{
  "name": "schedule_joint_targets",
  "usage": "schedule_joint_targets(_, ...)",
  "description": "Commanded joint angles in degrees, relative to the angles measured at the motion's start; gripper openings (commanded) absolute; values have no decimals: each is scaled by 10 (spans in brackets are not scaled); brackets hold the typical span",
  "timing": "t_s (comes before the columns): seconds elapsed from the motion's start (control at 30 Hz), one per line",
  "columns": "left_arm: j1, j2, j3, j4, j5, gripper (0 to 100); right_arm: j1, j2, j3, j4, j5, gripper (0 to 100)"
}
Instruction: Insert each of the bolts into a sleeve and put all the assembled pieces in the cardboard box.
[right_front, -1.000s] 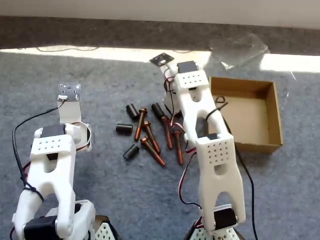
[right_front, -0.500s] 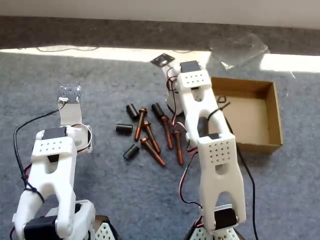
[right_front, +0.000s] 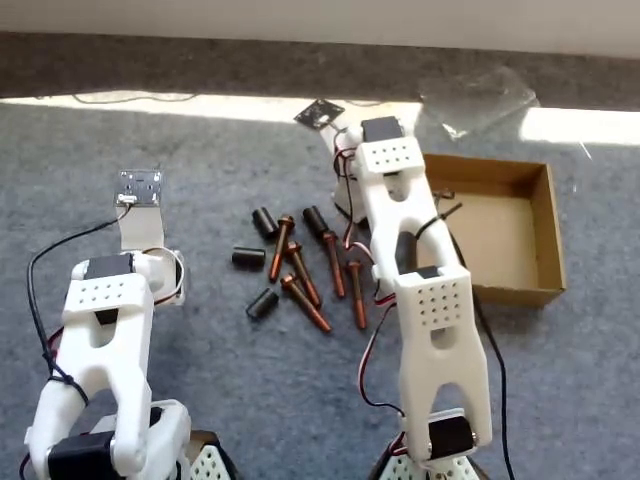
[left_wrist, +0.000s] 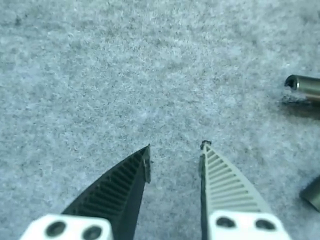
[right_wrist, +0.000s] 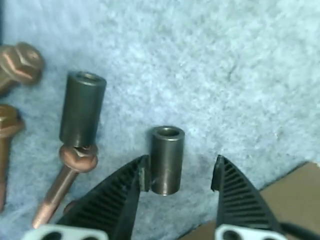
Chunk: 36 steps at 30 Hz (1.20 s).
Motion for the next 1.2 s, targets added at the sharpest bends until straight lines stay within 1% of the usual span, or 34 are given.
schedule_joint_targets(0.0, -3, -1, -5, -9, 2, 160, -10, -7, -27, -11, 8, 190)
schedule_joint_targets(0.2, -3, -1, -5, -9, 2, 161, -14, -6, -27, -14, 9, 190)
schedule_joint_targets(0.3, -3, -1, -5, -9, 2, 161, -15, -6, -26, -14, 50, 190)
schedule_joint_targets(0.4, -3, -1, -4, -9, 2, 161, -15, 9, -29, -10, 62, 183)
schedule_joint_targets(0.53, -3, -1, -4, -9, 1, 161, -12, 44, -30, -9, 64, 145)
schedule_joint_targets(0.67, -3, 0, -4, -10, 1, 161, -12, 51, -31, -11, 65, 128)
schedule_joint_targets(0.73, -3, 0, -4, -10, 1, 161, -12, 51, -31, -12, 65, 93)
schedule_joint_targets(0.83, -3, 0, -4, -10, 1, 161, -12, 51, -49, -11, 61, 0)
schedule_joint_targets(0.9, -3, 0, -4, -10, 1, 161, -10, 51, -70, -7, 60, 8)
schedule_joint_targets(0.97, -3, 0, -4, -10, 1, 161, -2, 54, -92, 7, 35, 3)
schedule_joint_targets(1.1, -2, 0, -4, -10, 1, 161, 6, 52, -145, 36, -46, 3)
schedule_joint_targets(1.17, -2, 0, -4, -10, 1, 161, 5, 56, -170, 59, -69, 3)
